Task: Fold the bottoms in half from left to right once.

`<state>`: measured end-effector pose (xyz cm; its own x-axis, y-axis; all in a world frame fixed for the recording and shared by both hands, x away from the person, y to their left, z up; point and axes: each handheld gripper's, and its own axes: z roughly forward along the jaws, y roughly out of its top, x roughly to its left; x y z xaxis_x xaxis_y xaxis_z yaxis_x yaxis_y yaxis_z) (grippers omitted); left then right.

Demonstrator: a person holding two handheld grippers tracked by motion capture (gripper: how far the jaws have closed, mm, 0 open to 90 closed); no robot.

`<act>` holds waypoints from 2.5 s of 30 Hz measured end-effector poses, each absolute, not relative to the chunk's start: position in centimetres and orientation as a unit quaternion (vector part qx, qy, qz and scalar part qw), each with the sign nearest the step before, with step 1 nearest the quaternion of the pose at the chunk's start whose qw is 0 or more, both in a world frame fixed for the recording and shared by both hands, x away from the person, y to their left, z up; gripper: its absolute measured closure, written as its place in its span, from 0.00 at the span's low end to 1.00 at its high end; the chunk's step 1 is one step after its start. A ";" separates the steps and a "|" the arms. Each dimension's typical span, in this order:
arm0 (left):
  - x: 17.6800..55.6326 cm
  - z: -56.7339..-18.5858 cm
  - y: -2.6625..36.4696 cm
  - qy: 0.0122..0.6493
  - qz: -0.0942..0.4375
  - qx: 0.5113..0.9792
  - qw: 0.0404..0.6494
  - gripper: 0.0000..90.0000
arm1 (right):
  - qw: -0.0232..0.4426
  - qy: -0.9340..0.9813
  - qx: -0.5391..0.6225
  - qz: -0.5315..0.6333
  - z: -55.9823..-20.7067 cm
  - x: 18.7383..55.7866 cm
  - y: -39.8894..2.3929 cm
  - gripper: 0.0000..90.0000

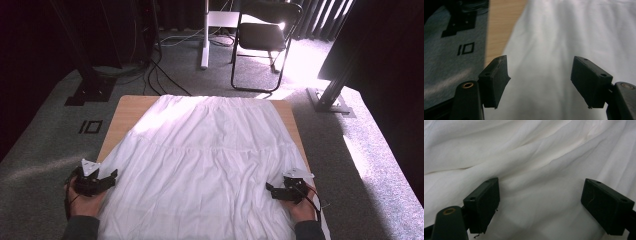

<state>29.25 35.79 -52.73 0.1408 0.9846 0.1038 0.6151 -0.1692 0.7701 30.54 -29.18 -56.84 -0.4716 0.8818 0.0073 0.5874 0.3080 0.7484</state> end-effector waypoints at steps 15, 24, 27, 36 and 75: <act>30.7 -55.5 38.2 0.587 0.258 0.709 0.295 0.18 | 0.208 0.781 0.471 0.353 -56.8 30.5 -29.2 0.17; 30.4 -54.7 37.6 0.573 0.248 0.724 0.294 0.75 | 0.208 0.780 0.472 0.353 -56.8 30.5 -29.2 0.17; 30.5 -54.4 36.5 0.554 0.284 0.744 0.242 0.95 | 0.209 0.780 0.472 0.353 -56.8 30.5 -29.2 0.17; 30.7 -53.7 37.8 0.560 0.337 0.735 0.181 0.98 | 0.219 0.765 0.486 0.362 -56.7 30.2 -29.9 0.38; 28.8 -41.5 16.1 0.255 0.184 0.807 0.500 0.98 | 0.220 0.766 0.485 0.361 -56.7 30.2 -29.9 0.38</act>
